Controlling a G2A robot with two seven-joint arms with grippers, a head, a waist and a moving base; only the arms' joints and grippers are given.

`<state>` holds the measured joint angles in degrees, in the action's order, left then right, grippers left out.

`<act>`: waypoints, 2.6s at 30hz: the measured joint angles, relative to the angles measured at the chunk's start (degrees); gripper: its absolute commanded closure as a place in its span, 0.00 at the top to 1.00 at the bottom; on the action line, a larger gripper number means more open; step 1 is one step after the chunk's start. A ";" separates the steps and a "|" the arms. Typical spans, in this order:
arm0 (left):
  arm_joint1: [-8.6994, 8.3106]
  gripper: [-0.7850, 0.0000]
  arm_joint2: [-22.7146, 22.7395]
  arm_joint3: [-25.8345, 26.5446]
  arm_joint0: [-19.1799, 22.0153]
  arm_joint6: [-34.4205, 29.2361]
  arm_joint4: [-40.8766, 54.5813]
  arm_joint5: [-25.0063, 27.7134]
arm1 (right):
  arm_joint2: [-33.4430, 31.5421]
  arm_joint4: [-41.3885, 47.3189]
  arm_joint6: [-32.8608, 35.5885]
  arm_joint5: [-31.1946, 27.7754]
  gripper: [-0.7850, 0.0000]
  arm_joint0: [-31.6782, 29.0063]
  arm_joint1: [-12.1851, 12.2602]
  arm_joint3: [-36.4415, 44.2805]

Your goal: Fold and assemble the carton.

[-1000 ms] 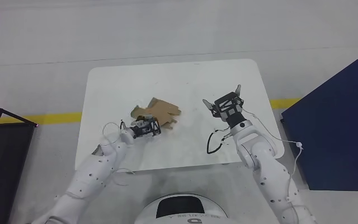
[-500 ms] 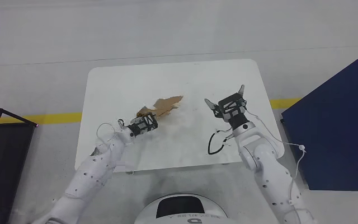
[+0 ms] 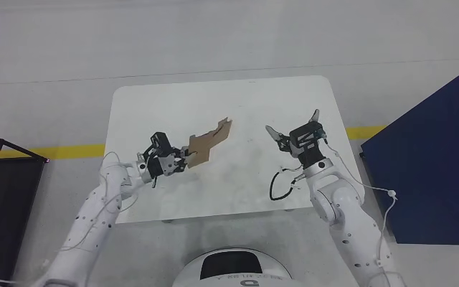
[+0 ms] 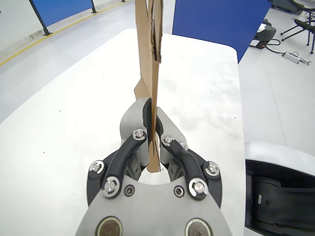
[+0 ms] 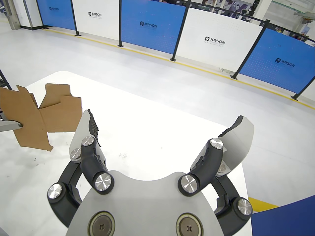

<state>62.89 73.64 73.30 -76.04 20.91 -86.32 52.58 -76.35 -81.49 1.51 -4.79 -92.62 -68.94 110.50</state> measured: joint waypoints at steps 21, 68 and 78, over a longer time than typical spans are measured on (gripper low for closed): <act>-1.93 0.00 -15.04 -0.36 3.12 -1.19 29.96 5.42 | 2.03 9.02 -3.90 -11.46 1.00 -0.94 0.08 2.54; -2.28 0.00 -28.91 -9.14 17.72 -73.22 144.73 -0.37 | -2.57 45.57 7.35 -25.26 1.00 5.38 0.45 -6.82; -2.42 0.00 -15.16 -2.06 14.68 -53.51 92.45 5.41 | -2.69 44.65 6.31 -25.44 1.00 4.70 0.53 -6.37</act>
<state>60.47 58.48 71.24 -61.36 -32.60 6.13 57.99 -79.04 -36.84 7.82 -30.23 -87.92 -68.41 104.14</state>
